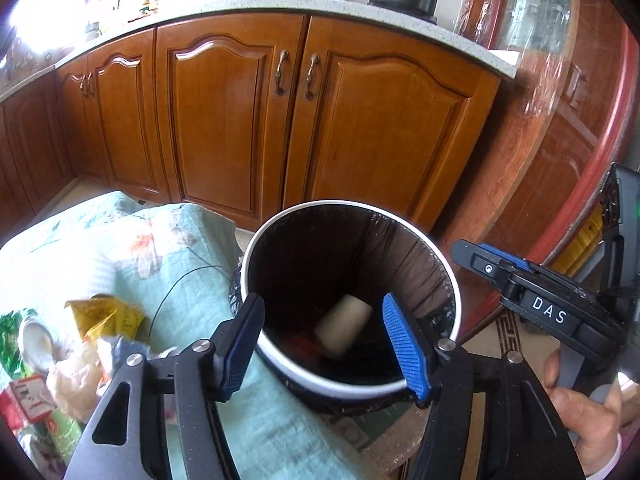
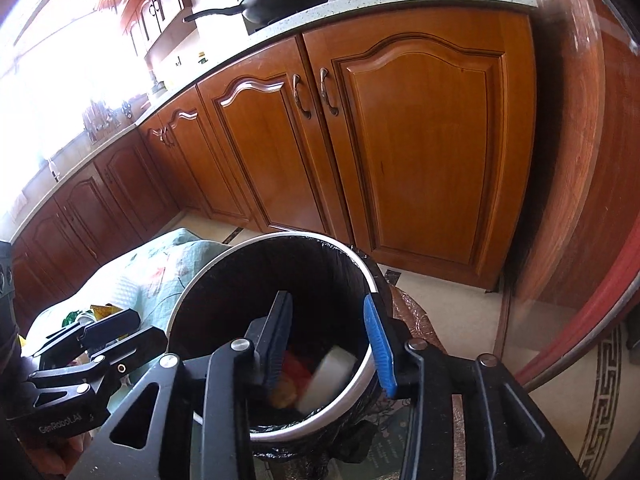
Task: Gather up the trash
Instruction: 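Move both open tools back over the trash on the table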
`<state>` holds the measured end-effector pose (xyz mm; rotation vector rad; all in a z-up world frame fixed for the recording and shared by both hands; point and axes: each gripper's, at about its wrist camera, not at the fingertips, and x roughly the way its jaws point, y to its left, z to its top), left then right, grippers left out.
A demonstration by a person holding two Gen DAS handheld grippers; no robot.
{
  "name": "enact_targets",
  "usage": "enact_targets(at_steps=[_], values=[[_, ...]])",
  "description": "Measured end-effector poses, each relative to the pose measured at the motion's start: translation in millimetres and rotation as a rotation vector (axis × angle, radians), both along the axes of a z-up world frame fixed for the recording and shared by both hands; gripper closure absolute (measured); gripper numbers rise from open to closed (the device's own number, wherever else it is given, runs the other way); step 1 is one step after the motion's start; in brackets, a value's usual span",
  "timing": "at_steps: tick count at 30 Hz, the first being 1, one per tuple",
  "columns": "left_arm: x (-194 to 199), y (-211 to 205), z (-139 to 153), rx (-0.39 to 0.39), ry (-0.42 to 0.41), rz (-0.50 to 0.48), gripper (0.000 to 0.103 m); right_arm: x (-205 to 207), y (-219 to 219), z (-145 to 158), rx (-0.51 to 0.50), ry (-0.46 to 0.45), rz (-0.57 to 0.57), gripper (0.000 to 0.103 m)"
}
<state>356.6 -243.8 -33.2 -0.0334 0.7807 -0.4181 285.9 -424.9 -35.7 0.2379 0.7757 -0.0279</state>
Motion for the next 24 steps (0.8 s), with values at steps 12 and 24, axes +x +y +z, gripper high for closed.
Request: enact_targets(at_steps=[12,24], values=[[-95,68,4,-0.025,-0.069,0.086,0.024,-58,38,2,0.125,-0.049,0.037,0.011],[-166,145,5,-0.044,-0.062,0.214,0.023,-100,98,-4,0.217,-0.01,0.118,0.007]])
